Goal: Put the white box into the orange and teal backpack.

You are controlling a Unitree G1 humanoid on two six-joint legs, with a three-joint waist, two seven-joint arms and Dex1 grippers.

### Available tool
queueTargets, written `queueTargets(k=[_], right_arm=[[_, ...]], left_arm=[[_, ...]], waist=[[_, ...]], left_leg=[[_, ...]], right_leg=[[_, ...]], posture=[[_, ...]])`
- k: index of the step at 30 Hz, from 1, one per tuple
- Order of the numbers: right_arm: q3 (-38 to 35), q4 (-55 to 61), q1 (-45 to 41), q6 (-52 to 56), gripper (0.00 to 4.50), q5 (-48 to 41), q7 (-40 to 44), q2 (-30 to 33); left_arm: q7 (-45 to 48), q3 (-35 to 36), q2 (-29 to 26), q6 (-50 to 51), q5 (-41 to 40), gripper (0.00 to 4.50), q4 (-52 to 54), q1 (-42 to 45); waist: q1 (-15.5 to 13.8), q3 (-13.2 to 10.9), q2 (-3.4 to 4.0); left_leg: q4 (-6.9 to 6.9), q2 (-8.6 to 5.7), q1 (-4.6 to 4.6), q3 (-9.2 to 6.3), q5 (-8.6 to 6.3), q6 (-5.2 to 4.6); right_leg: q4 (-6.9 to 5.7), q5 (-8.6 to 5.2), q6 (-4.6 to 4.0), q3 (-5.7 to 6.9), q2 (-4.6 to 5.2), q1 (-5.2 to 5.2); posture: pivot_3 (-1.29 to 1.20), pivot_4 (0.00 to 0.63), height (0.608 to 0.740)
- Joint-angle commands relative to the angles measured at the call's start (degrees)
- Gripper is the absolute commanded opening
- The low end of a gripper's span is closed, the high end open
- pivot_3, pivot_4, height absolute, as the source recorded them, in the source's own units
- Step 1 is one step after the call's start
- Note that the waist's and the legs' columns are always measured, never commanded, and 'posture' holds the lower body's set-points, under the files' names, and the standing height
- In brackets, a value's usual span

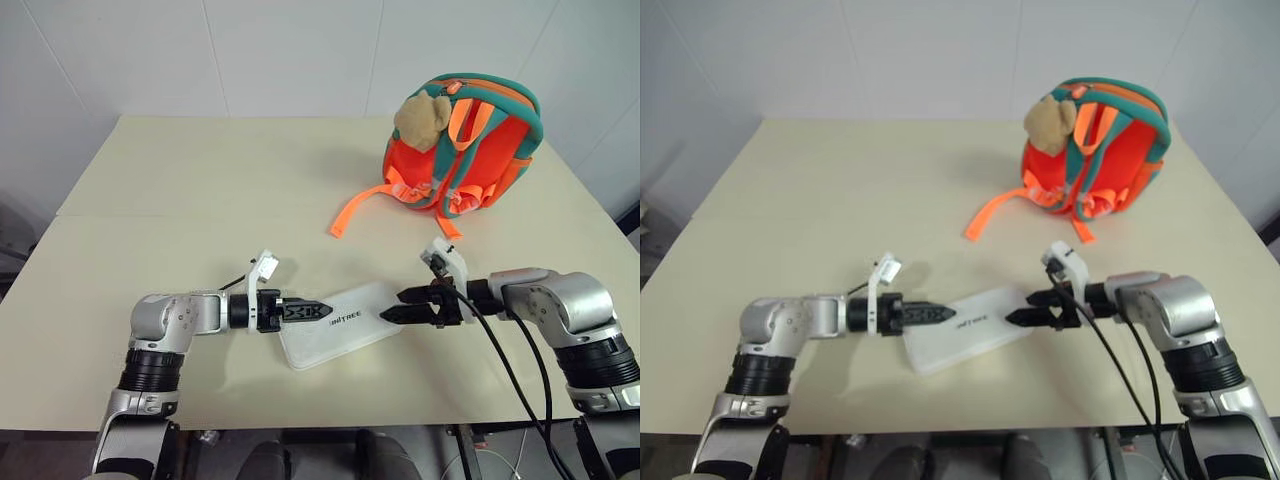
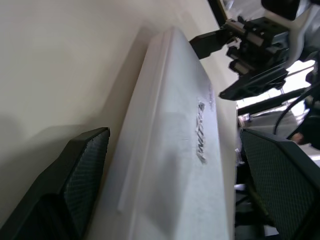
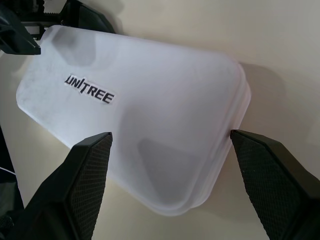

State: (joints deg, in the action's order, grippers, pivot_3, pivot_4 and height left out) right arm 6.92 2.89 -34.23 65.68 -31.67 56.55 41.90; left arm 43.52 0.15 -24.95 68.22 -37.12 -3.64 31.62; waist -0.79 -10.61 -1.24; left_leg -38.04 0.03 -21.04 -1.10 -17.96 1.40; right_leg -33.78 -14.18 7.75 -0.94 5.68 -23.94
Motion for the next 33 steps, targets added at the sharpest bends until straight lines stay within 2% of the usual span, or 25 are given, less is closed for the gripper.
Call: queueTargets(k=[1, 7, 11, 14, 17, 18, 20, 25, 33], right_arm=[[-1.5, 2.2, 0.6, -0.1, 4.50, -1.3, -0.4, -0.1], [-1.0, 1.9, 1.2, -1.0, 4.50, -1.5, -0.4, -0.5], [-0.2, 1.1, 0.7, -1.6, 4.50, -1.3, -0.1, -1.1], [0.5, 0.3, 0.2, -2.0, 4.50, -0.9, 0.2, -1.7], [1.2, -0.6, -0.5, -2.4, 4.50, -0.6, 0.5, -2.1], [1.4, -0.8, -0.7, -2.6, 4.50, -0.5, 0.6, -2.3], [1.8, -1.2, -0.9, -2.9, 4.50, -0.5, 0.8, -2.4], [2.3, -1.5, -1.0, -3.3, 4.50, -0.4, 1.2, -2.6], [2.0, -0.4, 0.0, -3.3, 4.50, -0.9, 1.4, -1.9]], left_arm=[[-1.8, 1.0, -4.3, -2.6, 4.3, 4.48, -3.1, -0.5], [0.3, 4.6, -14.1, 1.7, 0.2, 4.48, 1.7, -2.2], [0.9, 8.4, -19.6, 7.6, -3.2, 4.48, 6.8, -5.1], [0.6, 13.2, -21.5, 14.6, -7.2, 4.48, 10.7, -7.4], [-0.8, 18.6, -20.4, 21.5, -11.9, 4.48, 14.6, -10.0], [-1.7, 20.0, -19.8, 23.1, -14.1, 4.48, 16.1, -11.3], [-4.1, 21.8, -19.0, 24.3, -18.5, 4.48, 18.5, -14.2], [-11.4, 23.0, -18.4, 24.3, -26.7, 4.48, 21.2, -20.3], [-21.0, 23.6, -15.2, 24.3, -32.9, 4.48, 22.2, -24.1]], waist=[[0.3, 0.0, 0.00], [2.9, 0.0, -0.03], [2.8, 0.0, -0.05], [2.4, 0.0, -0.05], [2.2, 0.0, -0.07], [2.2, 0.0, -0.06], [2.2, 0.0, -0.07], [2.2, 0.0, -0.07], [2.2, 0.0, -0.07]], left_leg=[[0.00, 0.01, 0.03, -0.02, 0.01, 0.01], [0.11, 0.18, 0.52, 0.02, 0.06, 0.00], [0.30, 0.22, 0.56, 0.00, 0.06, 0.00], [0.58, 0.21, 0.47, 0.00, 0.04, 0.01], [0.68, 0.20, 0.10, -0.05, 0.04, 0.01], [0.64, 0.19, -0.25, -0.05, 0.04, 0.01], [0.65, 0.16, -0.36, 0.02, 0.05, 0.04], [0.67, 0.20, -0.35, 0.05, 0.01, 0.09], [0.66, 0.19, -0.18, 0.09, 0.06, 0.18]], right_leg=[[0.00, 0.03, -0.05, 0.02, -0.01, 0.03], [0.02, 0.02, -0.57, 0.03, -0.17, 0.37], [-0.02, 0.09, -0.40, 0.01, -0.20, 0.32], [-0.06, 0.07, -0.35, 0.01, -0.18, 0.15], [-0.02, 0.06, -0.34, 0.11, -0.13, -0.14], [-0.05, 0.06, -0.34, 0.12, -0.11, -0.45], [-0.08, 0.07, -0.33, 0.13, -0.01, -0.63], [0.04, 0.06, -0.34, 0.27, 0.05, -0.63], [0.05, 0.03, -0.40, 0.30, 0.05, -0.58]], posture=[[0.00, 0.150, 0.740], [0.00, 0.150, 0.740], [0.00, 0.150, 0.740], [0.00, 0.150, 0.740], [0.00, 0.150, 0.740], [0.00, 0.150, 0.740], [0.00, 0.150, 0.740], [0.00, 0.150, 0.740], [0.00, 0.150, 0.740]])
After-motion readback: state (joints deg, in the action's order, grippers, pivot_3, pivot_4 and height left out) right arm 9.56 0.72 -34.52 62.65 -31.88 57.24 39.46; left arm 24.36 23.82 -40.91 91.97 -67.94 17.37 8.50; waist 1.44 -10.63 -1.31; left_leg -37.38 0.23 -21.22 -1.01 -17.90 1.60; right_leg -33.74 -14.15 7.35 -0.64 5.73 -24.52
